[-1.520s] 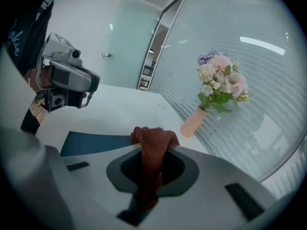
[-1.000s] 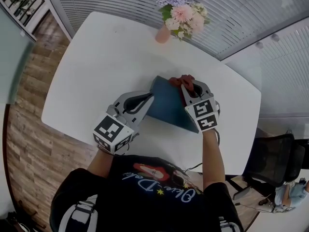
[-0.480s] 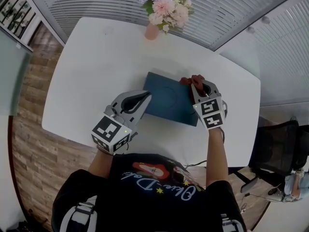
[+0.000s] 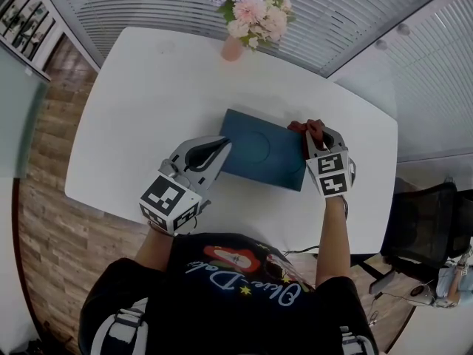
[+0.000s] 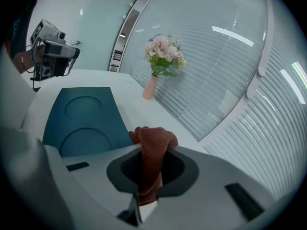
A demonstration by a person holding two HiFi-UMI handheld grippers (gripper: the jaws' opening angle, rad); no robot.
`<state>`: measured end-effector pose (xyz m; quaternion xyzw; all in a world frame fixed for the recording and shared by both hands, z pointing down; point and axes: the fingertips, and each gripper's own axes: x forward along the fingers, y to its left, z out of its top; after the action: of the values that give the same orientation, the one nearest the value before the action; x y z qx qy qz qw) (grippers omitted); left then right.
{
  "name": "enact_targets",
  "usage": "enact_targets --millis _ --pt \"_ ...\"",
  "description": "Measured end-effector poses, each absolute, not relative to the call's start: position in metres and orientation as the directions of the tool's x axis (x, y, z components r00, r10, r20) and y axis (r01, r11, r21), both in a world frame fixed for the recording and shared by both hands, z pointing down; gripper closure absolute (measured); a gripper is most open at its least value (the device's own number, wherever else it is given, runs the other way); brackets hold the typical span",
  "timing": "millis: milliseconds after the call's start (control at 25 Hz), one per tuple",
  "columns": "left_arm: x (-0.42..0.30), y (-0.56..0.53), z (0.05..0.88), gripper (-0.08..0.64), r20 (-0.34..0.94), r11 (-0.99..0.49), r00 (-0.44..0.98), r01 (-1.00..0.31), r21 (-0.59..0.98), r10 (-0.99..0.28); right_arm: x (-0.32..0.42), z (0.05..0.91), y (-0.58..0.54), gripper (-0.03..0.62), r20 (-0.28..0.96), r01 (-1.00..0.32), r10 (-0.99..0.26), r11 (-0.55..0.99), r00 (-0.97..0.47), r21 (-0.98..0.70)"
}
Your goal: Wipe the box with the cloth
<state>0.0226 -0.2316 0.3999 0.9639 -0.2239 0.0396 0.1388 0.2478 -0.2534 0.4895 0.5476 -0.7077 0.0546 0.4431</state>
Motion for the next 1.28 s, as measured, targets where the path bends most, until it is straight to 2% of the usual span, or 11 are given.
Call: enact_targets --millis 240,440,600,760,1000,1280 --pt "0.024 -0.231 0.396 0.557 0.126 -0.868 0.903 -0.43 0.249 -0.411 0.268 0.483 -0.243 0.56 0.673 -0.85 -0.738 0.32 0.054 0.418" --pt "0.023 -0.231 0.394 0.557 0.118 -0.869 0.905 -0.426 0.251 -0.409 0.258 0.43 -0.244 0.56 0.533 -0.849 -0.843 0.231 0.069 0.475" --pt "0.019 -0.229 0.393 0.557 0.112 -0.867 0.902 -0.431 0.249 -0.417 0.217 0.385 -0.255 0.56 0.394 -0.839 -0.919 0.225 -0.013 0.496" --pt "0.013 -0.229 0.393 0.557 0.109 -0.863 0.898 -0.44 0.249 -0.426 0.149 0.371 -0.274 0.56 0.329 -0.82 -0.929 0.32 -0.172 0.475" --pt "-0.005 -0.232 0.392 0.557 0.109 -0.841 0.877 -0.48 0.25 -0.468 0.048 0.409 -0.292 0.56 0.404 -0.715 -0.834 0.538 -0.375 0.447" --pt "-0.022 -0.241 0.396 0.557 0.117 -0.812 0.853 -0.521 0.264 -0.509 0.008 0.47 -0.288 0.56 0.592 -0.604 -0.676 0.71 -0.439 0.362"
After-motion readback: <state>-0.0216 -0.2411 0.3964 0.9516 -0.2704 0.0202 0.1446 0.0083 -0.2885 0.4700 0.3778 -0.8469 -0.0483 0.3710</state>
